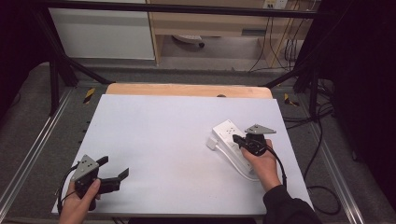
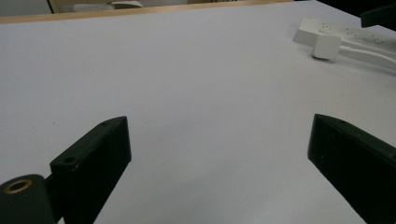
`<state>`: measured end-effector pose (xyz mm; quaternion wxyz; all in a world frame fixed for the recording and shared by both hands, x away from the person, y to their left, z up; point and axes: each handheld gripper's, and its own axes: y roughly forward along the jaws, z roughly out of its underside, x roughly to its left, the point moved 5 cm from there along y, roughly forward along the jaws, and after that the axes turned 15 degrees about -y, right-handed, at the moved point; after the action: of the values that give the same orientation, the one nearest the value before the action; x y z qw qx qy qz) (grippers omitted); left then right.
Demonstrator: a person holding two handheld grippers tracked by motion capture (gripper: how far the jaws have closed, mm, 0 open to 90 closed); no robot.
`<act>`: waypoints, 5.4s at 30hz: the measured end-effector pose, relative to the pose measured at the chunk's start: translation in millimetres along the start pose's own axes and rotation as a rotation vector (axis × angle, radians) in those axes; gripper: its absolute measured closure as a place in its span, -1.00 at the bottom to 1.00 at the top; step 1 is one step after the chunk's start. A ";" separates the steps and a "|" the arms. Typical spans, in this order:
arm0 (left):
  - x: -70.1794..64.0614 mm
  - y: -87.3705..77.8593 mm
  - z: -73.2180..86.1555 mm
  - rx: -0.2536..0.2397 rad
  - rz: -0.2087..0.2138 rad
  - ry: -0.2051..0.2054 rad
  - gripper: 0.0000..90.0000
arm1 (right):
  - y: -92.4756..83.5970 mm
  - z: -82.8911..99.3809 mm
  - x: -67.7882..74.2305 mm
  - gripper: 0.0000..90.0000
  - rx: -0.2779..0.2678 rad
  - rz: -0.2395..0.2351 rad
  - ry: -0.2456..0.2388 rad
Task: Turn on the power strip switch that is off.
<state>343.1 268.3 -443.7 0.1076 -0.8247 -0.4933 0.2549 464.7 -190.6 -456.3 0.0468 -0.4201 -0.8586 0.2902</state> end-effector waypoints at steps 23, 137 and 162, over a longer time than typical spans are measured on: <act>0.0 0.1 0.0 0.002 -0.002 0.005 -0.87 | 2.8 8.2 8.9 1.00 0.038 -0.012 -0.027; 1.2 1.6 1.8 0.012 -0.016 0.006 -0.87 | -2.8 6.1 3.3 0.77 -0.014 0.001 0.032; 1.2 1.1 1.6 0.008 -0.016 0.003 -0.87 | -13.6 -3.8 -2.3 0.15 -0.038 0.011 0.060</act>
<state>343.6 268.6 -446.0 0.1137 -0.8206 -0.4987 0.2549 458.0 -197.1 -445.5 0.0631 -0.4340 -0.8598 0.2615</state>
